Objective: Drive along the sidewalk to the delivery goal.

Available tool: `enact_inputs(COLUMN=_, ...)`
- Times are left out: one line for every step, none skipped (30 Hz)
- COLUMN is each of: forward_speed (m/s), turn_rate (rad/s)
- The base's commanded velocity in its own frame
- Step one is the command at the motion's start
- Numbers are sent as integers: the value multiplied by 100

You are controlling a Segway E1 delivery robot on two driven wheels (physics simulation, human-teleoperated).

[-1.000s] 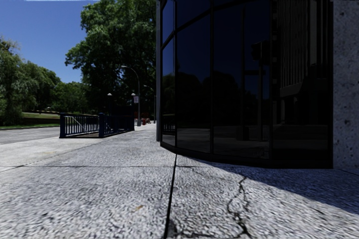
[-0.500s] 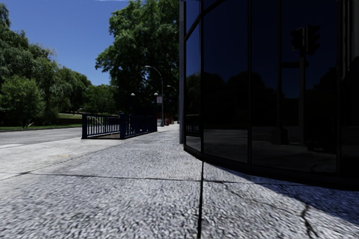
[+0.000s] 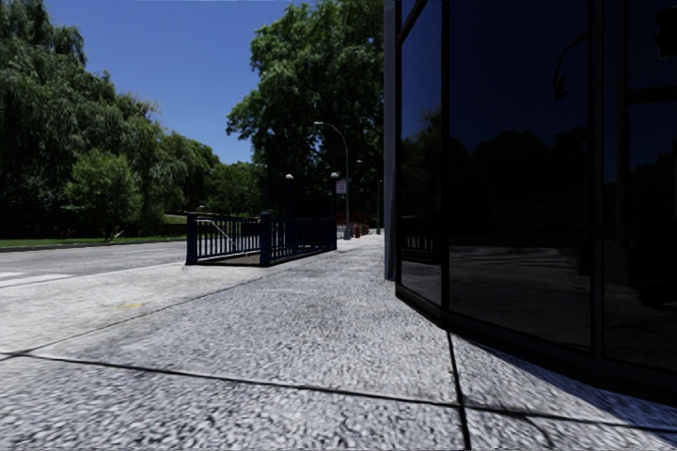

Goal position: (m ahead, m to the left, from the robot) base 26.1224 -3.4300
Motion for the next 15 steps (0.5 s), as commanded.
enact_inputs(forward_speed=170, turn_rate=34)
enact_inputs(forward_speed=170, turn_rate=34)
enact_inputs(forward_speed=170, turn_rate=34)
enact_inputs(forward_speed=170, turn_rate=34)
enact_inputs(forward_speed=170, turn_rate=34)
enact_inputs(forward_speed=170, turn_rate=34)
enact_inputs(forward_speed=170, turn_rate=34)
enact_inputs(forward_speed=171, turn_rate=30)
enact_inputs(forward_speed=171, turn_rate=18)
enact_inputs(forward_speed=171, turn_rate=18)
enact_inputs(forward_speed=172, turn_rate=10)
enact_inputs(forward_speed=172, turn_rate=3)
enact_inputs(forward_speed=176, turn_rate=0)
enact_inputs(forward_speed=176, turn_rate=0)
enact_inputs(forward_speed=179, turn_rate=0)
